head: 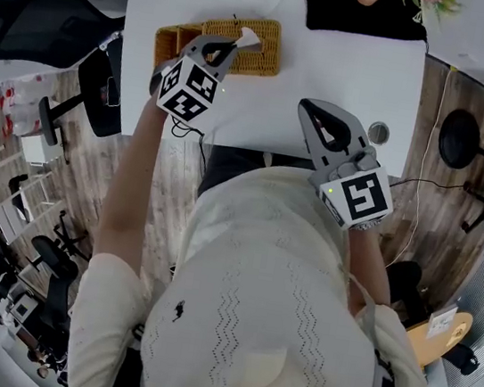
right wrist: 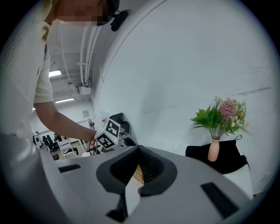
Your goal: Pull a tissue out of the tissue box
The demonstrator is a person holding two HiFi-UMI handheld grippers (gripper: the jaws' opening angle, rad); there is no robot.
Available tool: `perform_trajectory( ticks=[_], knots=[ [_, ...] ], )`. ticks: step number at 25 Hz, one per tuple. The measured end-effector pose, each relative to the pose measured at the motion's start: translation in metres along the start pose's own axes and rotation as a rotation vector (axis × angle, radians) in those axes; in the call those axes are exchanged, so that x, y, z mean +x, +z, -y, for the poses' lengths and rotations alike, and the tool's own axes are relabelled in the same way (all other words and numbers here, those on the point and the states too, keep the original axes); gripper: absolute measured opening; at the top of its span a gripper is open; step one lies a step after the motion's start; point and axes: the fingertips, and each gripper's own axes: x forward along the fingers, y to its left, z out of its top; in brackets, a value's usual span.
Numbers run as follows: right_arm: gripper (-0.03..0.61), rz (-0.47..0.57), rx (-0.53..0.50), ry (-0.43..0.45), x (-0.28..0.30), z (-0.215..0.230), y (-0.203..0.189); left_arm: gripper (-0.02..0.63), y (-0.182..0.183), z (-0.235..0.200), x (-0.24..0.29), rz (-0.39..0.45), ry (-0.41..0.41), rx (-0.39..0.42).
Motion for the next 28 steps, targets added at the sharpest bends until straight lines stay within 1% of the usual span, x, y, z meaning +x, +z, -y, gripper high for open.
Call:
perform_trajectory(
  ticks=[13, 28],
  knots=[
    [0.002, 0.004, -0.014, 0.007, -0.001, -0.010, -0.002, 0.012, 0.014, 0.004, -0.015, 0.053, 0.021, 0.006],
    [0.002, 0.004, -0.032, 0.018, -0.004, -0.020, -0.003, 0.012, 0.014, 0.019, -0.031, 0.092, 0.025, -0.026]
  ],
)
